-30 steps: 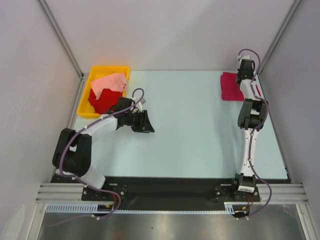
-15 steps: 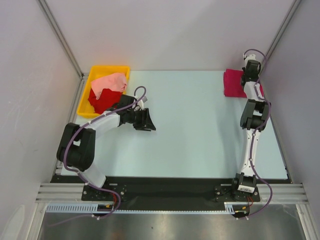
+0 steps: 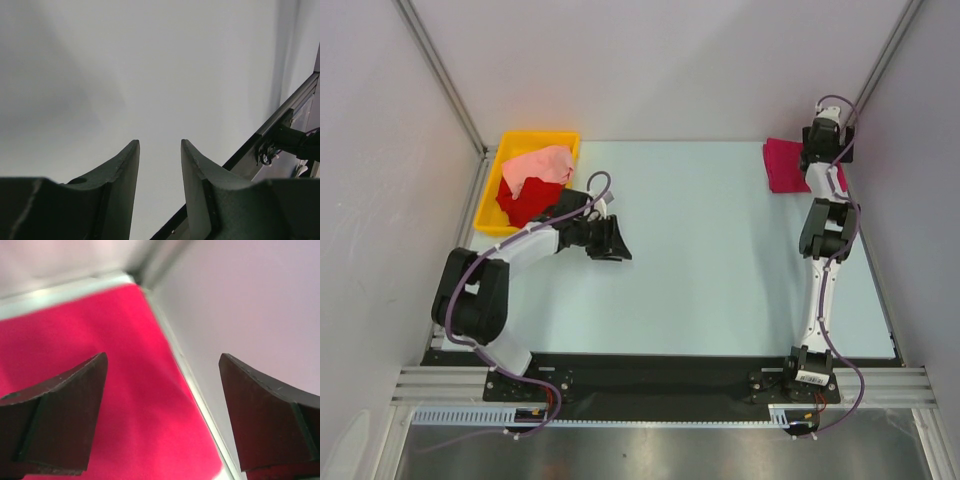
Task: Fold and stack the t-shirts
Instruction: Neatly place the folded tshirt to the corner
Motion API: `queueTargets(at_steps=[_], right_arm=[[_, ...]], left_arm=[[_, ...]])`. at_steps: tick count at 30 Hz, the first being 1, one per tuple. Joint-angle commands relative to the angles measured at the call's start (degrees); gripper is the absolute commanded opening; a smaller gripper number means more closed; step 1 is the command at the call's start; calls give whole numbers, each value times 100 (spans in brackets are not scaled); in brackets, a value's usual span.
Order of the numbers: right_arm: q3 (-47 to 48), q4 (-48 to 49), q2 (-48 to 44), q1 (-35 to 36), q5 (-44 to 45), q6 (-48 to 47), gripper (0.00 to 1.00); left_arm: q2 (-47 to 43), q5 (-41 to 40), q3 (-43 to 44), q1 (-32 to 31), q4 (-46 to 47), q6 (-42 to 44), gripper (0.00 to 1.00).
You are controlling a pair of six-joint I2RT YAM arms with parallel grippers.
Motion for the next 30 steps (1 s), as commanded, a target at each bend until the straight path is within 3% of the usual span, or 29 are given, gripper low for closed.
queueTargets(at_steps=[1, 5, 9, 12, 15, 16, 19, 20, 23, 25, 30], right_arm=[[-30, -428, -911, -18, 1198, 518, 99], [-478, -1595, -1808, 43, 1305, 1317, 100], [-1004, -3045, -2722, 192, 438, 2772, 100], [-2084, -3250, -3740, 368, -811, 3512, 100], [-3726, -2858, -4926, 614, -2195, 4217, 100], [-4888, -2281, -5634, 771, -2846, 4889, 100], [-6565, -1347, -6710, 1105, -3309, 6173, 100], [-7605, -700, -7332, 1342, -3518, 6492, 100], [-9051, -158, -8370, 1825, -3783, 7484, 100], [-9494, -279, -8777, 2090, -3819, 7716, 100], [-10409, -1622, -10540, 2600, -3644, 7883, 100]], left_arm=[[-495, 26, 178, -44, 36, -2, 44], [-821, 131, 178, -53, -52, 16, 45], [-1295, 201, 126, -79, -236, 156, 46], [-1796, 403, -137, -79, -272, 139, 50], [-2314, 718, -620, -79, -71, -177, 54], [-2585, 937, -900, -79, 165, -439, 57], [-2930, 1115, -1174, -79, 343, -705, 67], [-3027, 1141, -1271, -79, 326, -731, 69], [-3536, 1142, -1499, -62, 238, -679, 74], [-3974, 1089, -1666, -71, 177, -696, 77], [-4678, 1176, -2466, -62, 106, -968, 81]])
